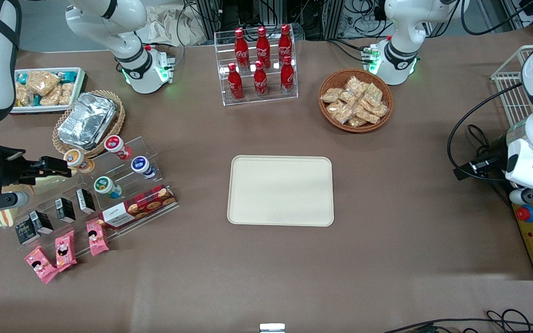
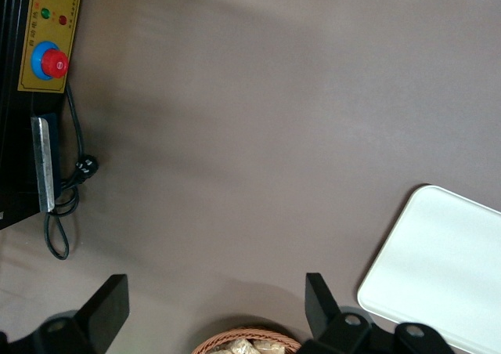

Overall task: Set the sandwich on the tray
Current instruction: 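Move the right gripper down over the wrapped sandwich beside the rack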

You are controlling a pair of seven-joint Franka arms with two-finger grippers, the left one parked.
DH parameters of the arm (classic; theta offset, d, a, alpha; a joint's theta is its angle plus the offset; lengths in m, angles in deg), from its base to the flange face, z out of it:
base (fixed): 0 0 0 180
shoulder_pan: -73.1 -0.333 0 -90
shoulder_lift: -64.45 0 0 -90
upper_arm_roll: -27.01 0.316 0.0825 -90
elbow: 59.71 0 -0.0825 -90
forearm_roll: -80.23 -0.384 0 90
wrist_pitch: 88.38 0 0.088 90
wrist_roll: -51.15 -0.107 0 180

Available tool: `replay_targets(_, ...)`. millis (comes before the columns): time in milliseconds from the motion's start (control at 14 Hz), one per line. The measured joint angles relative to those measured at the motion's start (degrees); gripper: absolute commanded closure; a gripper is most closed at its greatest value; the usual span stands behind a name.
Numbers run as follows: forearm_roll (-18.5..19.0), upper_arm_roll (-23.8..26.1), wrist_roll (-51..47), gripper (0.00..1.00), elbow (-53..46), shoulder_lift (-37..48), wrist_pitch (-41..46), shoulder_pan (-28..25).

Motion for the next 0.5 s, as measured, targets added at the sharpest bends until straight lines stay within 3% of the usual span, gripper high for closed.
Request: replay_targets(500, 0.0, 1.0, 0.1, 0.02, 0.4, 0.0, 0.1, 1.8)
